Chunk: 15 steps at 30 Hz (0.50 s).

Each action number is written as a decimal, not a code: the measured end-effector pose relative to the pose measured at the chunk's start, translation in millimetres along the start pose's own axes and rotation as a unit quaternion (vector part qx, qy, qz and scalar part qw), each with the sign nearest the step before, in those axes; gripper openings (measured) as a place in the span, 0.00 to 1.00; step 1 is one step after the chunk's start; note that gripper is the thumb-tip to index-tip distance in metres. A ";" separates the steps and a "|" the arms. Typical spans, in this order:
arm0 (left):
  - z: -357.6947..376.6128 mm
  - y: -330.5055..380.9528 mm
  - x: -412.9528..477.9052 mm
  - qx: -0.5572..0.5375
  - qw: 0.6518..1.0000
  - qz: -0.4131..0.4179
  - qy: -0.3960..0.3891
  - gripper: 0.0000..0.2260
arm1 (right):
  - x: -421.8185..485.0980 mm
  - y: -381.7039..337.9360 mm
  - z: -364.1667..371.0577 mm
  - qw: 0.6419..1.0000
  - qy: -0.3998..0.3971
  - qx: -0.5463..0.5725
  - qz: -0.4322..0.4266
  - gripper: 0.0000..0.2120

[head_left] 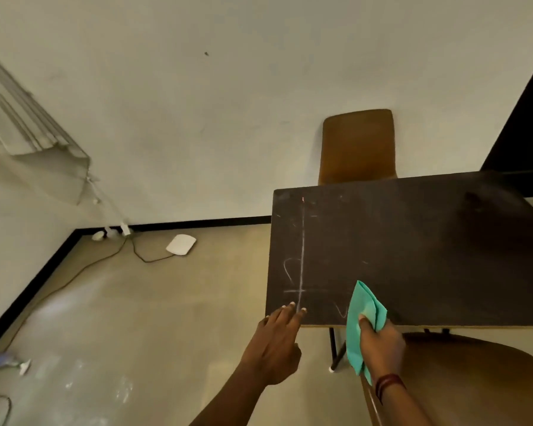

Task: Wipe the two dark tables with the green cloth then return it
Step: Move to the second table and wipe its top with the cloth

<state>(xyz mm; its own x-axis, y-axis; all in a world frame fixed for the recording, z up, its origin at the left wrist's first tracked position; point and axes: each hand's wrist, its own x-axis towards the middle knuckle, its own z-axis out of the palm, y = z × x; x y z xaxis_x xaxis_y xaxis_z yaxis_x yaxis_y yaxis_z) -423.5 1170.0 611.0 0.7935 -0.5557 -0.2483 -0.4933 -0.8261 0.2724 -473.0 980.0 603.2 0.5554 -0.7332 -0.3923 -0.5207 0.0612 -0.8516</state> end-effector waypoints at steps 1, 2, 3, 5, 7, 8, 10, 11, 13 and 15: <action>-7.0 -12.9 13.2 0.002 1.000 0.000 0.001 0.31 | 5.1 -6.4 15.9 1.000 -0.005 0.003 -0.010 0.16; -13.0 -24.1 25.0 0.003 1.000 0.004 0.004 0.31 | 9.9 -11.6 29.7 1.000 -0.008 0.003 -0.016 0.16; -16.8 -33.9 35.8 0.002 1.000 0.010 0.002 0.30 | 13.4 -16.5 41.6 1.000 -0.008 -0.002 -0.021 0.17; -21.4 -51.4 55.4 0.005 1.000 0.020 -0.011 0.30 | 17.3 -25.9 58.9 0.999 -0.002 -0.014 -0.029 0.17; -25.9 -70.4 81.7 0.010 0.999 0.033 -0.029 0.31 | 26.5 -33.0 77.4 0.999 0.009 -0.031 -0.041 0.17; -27.3 -80.7 95.4 0.008 0.999 0.037 -0.039 0.32 | 30.9 -37.8 88.6 0.998 0.016 -0.040 -0.044 0.17; -30.1 -99.4 121.3 0.002 0.998 0.050 -0.049 0.31 | 37.4 -48.7 110.0 0.997 0.030 -0.054 -0.050 0.17; -32.1 -110.1 135.9 0.002 0.997 0.059 -0.054 0.31 | 41.8 -53.1 122.6 0.996 0.043 -0.063 -0.052 0.17; -35.4 -132.7 164.3 0.000 0.995 0.074 -0.060 0.32 | 49.9 -64.0 148.6 0.992 0.076 -0.082 -0.054 0.16; -41.2 -154.5 188.7 -0.005 0.993 0.090 -0.075 0.33 | 54.4 -75.3 173.4 0.988 0.111 -0.090 -0.059 0.14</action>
<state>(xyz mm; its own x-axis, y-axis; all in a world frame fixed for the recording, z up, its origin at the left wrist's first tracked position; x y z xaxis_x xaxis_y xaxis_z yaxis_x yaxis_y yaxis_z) -182.8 1196.7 560.4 0.6308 -0.7023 -0.3298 -0.6183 -0.7118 0.3332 -291.1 1053.0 585.7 0.4739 -0.8596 -0.1907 -0.5790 -0.1410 -0.8030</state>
